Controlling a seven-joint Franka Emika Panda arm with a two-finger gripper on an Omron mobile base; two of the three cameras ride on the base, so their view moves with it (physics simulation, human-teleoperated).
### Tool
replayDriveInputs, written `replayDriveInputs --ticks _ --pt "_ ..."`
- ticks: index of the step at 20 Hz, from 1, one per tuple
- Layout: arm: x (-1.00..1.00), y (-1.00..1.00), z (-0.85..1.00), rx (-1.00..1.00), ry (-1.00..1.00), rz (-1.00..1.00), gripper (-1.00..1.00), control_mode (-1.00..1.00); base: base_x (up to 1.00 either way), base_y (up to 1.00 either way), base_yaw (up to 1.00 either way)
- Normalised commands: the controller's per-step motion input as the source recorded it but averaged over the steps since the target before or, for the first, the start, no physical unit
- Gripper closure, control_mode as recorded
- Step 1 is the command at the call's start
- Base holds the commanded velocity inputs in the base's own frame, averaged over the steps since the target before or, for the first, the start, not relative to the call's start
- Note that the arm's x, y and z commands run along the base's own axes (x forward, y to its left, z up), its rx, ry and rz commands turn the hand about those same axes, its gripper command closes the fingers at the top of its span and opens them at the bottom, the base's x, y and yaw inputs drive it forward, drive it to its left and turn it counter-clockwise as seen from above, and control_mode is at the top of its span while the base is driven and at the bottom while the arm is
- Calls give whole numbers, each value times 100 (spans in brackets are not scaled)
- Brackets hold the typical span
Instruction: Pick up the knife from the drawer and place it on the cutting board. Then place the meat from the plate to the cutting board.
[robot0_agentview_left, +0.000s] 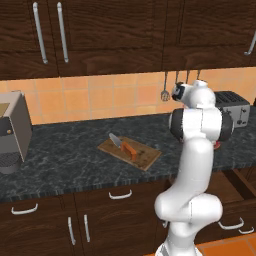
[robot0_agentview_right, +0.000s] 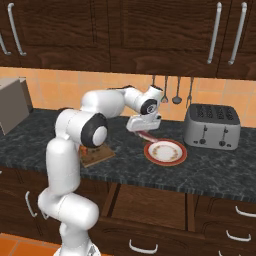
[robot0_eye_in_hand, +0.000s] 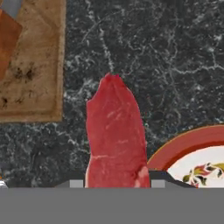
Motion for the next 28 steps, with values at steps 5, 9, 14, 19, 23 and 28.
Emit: replayDriveInputs --ticks 5,9,14,19,23,28 --pt "-73 100 1 -1 -3 -34 100 -100 0 0 0" --pt "-39 100 3 -6 0 -25 100 -100 0 0 0" --pt "-17 100 10 -10 0 -18 100 -100 0 0 0" --pt "8 85 6 -14 0 -11 100 -100 0 0 0" --pt "23 35 0 -6 0 -7 100 -100 0 0 0" --pt "40 1 0 0 3 -1 100 -100 0 0 0"
